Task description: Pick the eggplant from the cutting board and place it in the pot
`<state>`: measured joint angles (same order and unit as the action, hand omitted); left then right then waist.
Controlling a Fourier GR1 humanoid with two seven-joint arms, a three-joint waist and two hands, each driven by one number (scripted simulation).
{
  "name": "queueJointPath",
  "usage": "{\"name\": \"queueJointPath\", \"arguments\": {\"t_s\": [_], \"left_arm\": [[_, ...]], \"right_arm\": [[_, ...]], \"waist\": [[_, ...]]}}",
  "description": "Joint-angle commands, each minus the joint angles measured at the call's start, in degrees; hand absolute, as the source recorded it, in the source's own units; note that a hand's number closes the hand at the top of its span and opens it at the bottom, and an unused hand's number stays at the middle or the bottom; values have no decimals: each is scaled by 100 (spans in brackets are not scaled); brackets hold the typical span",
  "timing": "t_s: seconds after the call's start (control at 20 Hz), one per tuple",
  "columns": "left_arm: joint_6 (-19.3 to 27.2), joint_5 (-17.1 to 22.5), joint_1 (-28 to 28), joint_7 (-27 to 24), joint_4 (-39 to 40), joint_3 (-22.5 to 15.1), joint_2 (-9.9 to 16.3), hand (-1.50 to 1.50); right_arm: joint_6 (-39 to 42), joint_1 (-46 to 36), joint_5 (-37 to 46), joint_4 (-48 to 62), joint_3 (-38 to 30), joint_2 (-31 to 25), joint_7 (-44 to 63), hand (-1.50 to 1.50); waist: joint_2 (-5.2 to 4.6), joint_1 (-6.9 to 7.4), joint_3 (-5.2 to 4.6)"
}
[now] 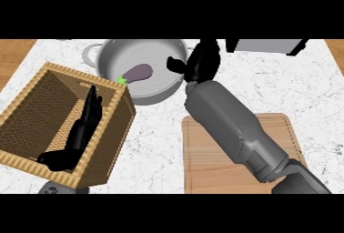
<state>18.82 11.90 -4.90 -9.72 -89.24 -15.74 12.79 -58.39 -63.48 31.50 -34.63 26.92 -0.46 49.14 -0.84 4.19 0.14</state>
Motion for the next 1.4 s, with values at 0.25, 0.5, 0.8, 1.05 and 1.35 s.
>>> {"name": "queueJointPath", "arguments": {"t_s": [0.25,0.5,0.8,1.05,1.35], "left_arm": [[-79,17,403,90,-206,135,123,0],[-317,78,616,-311,-34,315,121,0],[3,-271,215,129,61,297,-238,0],[-44,-429,163,168,141,300,-266,0],[-55,-416,288,273,-121,337,-332,0]], "right_arm": [[-1608,877,-323,-485,-131,44,-801,-150],[-1764,1434,-644,-733,-324,43,-1829,-150],[-955,2056,-695,-1808,-590,-355,-2141,-150],[-1296,2443,-723,-2066,-933,-386,-2595,-150],[-1366,3336,-618,-3157,-1178,-606,-2678,-150]], "waist": [[61,-266,-10],[42,-285,-10],[88,-424,-13],[79,-412,-12],[95,-445,-13]]}}
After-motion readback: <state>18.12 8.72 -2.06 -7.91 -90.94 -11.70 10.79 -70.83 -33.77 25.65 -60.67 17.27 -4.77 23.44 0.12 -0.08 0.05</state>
